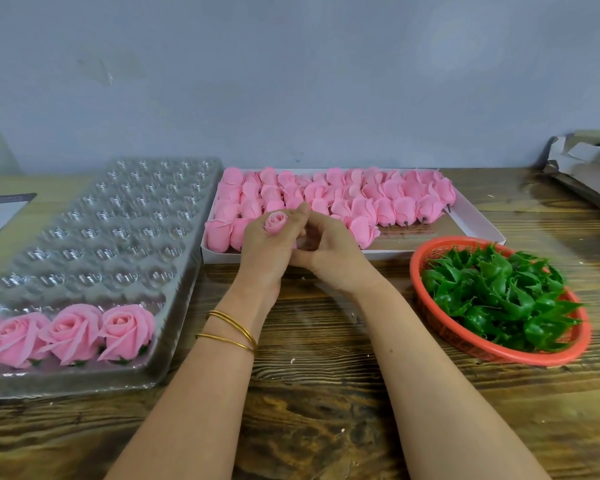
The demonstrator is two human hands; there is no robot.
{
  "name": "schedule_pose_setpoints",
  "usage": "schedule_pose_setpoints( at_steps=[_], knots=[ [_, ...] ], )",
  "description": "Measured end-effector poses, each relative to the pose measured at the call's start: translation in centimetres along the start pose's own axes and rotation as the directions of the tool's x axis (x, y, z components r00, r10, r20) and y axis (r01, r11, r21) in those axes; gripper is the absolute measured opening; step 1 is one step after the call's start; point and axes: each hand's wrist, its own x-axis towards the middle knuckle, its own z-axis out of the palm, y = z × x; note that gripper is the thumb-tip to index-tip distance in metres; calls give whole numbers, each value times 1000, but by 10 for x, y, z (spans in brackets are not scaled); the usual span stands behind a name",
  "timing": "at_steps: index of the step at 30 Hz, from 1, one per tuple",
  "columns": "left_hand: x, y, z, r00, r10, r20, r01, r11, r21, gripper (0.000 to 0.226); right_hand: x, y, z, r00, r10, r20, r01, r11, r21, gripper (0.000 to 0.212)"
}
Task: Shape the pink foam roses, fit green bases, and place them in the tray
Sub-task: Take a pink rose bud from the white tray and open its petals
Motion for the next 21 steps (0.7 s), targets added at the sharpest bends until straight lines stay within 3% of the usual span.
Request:
schedule_pose_setpoints(
  at_steps=[9,15,21],
  knots=[
    [-3,5,-2,997,40,64,-42,999,22,12,-5,-2,-8,990,53,133,-67,992,104,38],
    [-3,4,0,999,25,40,-25,1000,1,35,-3,-3,-5,995,38,95,-45,996,72,38],
    [-3,6,1,1000,-26,17,26,1000,-11,44,0,1,-2,1000,-3,-6,3,999,-43,38]
  ],
)
